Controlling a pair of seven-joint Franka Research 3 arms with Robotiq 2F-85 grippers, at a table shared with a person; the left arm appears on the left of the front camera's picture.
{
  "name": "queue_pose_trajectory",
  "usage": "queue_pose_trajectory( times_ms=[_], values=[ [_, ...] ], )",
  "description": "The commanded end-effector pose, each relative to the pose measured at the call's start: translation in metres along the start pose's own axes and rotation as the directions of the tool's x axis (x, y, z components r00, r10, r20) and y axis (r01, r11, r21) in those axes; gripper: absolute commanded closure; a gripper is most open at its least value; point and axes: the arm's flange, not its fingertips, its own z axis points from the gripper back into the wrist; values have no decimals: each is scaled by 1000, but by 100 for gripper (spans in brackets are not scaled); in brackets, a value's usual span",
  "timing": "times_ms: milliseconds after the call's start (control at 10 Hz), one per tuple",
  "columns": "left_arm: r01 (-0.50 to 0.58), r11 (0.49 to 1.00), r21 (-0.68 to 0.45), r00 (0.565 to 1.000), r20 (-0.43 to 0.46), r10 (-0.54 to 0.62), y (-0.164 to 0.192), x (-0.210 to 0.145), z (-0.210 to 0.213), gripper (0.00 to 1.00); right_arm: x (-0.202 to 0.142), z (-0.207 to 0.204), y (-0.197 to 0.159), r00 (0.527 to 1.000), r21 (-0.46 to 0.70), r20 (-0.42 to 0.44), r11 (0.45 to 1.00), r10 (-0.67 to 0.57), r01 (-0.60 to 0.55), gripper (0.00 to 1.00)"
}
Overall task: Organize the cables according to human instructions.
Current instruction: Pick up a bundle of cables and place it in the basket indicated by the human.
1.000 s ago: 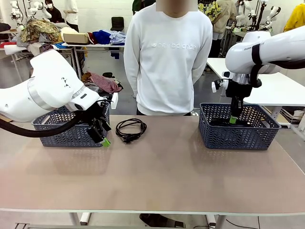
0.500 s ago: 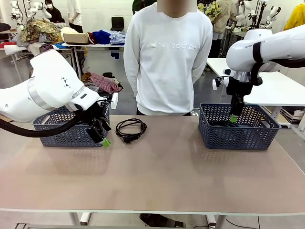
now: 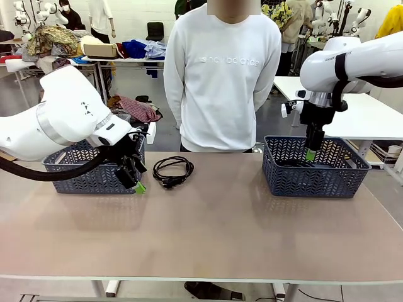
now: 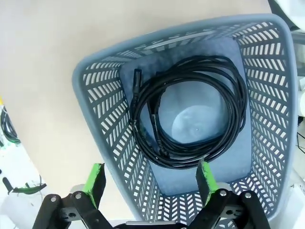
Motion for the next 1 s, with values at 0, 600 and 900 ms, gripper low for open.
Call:
queue_pose_trajectory(
  times_ms=[0, 600, 900],
  values=[
    [-1, 1000, 0, 1000, -1, 1, 0, -1, 1, 0, 3, 6, -6, 998, 7, 10, 998, -67, 67, 0],
    [-1, 1000, 0, 1000, -1, 1, 0, -1, 1, 0, 8, 10, 14, 997, -28, 31, 997, -68, 69, 0],
    [-1, 1000, 0, 1000, -1, 1, 0, -1, 1, 0, 15, 27, 72, 983, -66, 95, 985, -155, 162, 0]
  ],
)
